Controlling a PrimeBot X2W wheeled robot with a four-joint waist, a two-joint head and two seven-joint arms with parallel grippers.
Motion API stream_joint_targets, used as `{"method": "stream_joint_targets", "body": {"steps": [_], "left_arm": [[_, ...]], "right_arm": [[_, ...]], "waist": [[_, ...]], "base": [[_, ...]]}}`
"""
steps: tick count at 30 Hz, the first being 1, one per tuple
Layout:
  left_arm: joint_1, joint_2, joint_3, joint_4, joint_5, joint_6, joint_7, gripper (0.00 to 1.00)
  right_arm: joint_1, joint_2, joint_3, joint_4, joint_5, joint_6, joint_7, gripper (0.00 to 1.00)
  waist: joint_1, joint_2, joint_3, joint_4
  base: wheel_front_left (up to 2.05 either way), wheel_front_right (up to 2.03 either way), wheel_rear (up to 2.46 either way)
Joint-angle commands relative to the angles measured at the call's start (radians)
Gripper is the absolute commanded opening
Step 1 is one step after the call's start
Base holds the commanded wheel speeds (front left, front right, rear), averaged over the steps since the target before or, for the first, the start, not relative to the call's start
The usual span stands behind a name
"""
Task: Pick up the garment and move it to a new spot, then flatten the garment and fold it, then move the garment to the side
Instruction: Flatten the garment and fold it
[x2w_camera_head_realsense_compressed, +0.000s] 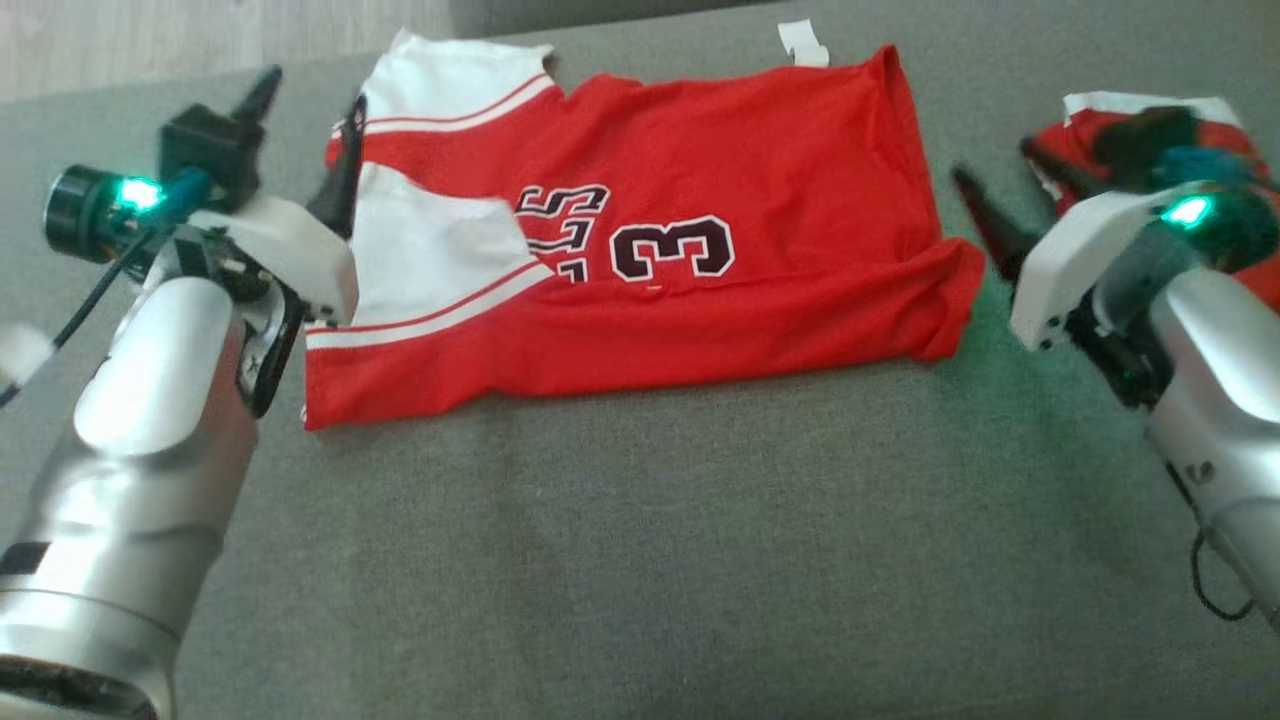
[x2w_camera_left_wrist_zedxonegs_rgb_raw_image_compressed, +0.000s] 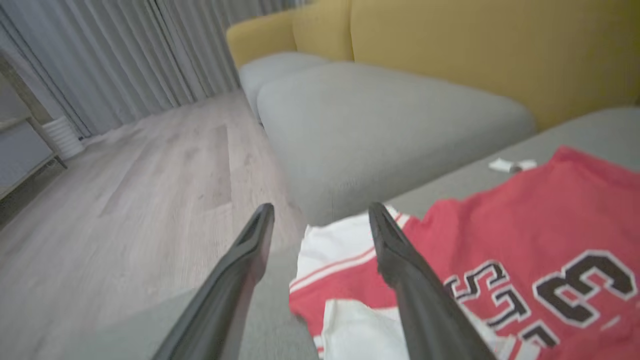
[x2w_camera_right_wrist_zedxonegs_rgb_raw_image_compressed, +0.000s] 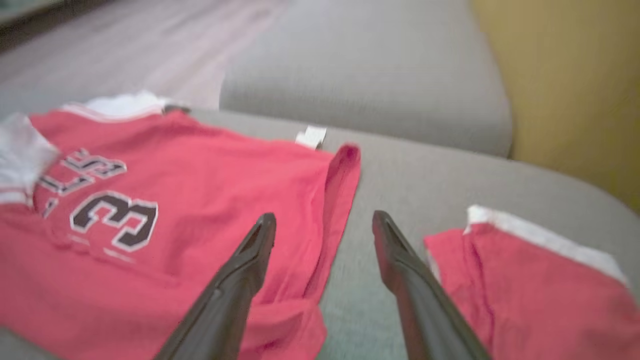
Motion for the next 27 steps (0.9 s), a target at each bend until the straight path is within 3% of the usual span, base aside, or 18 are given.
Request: {"method": "stream_joint_targets", "body": {"steps": [1,6,10,14,19,27], "left_arm": [[-0.057,0.026,0.054,-0.020,-0.016,0.013,-0.042,1.00],[-0.003,-0.023,0.144,-0.031,-0.101,0.048,-0.198,1.00],[0.089,-0.053,0.196,-0.095,-0.147,0.060,-0.236,1.00],[0.215,-0.088,0.233,-0.199,-0.158,0.081,-0.243,1.00],[0.437,-0.144,0.262,-0.346,-0.131,0.104,-0.244,1.00],[0.597,-0.190,0.245,-0.357,-0.100,0.118,-0.244,1.00]], "right_arm": [[-0.026,0.001,-0.022,-0.012,-0.013,-0.001,-0.057,1.00],[0.011,0.014,-0.112,0.003,-0.076,-0.001,-0.274,1.00],[0.077,0.037,-0.219,-0.019,-0.112,-0.001,-0.349,1.00],[0.183,0.060,-0.319,-0.089,-0.195,-0.001,-0.368,1.00],[0.385,0.147,-0.480,-0.215,-0.312,-0.001,-0.371,1.00],[0.589,0.276,-0.595,-0.376,-0.441,-0.001,-0.312,1.00]], "waist": [[0.0000,0.0000,-0.016,0.002],[0.0000,0.0000,-0.080,0.008],[0.0000,0.0000,-0.135,0.015],[0.0000,0.0000,-0.186,0.024],[0.0000,0.0000,-0.236,0.032],[0.0000,0.0000,-0.241,0.030]], "base": [[0.00,0.00,0.00],[0.00,0.00,0.00],[0.00,0.00,0.00],[0.00,0.00,0.00],[0.00,0.00,0.00],[0.00,0.00,0.00]]}}
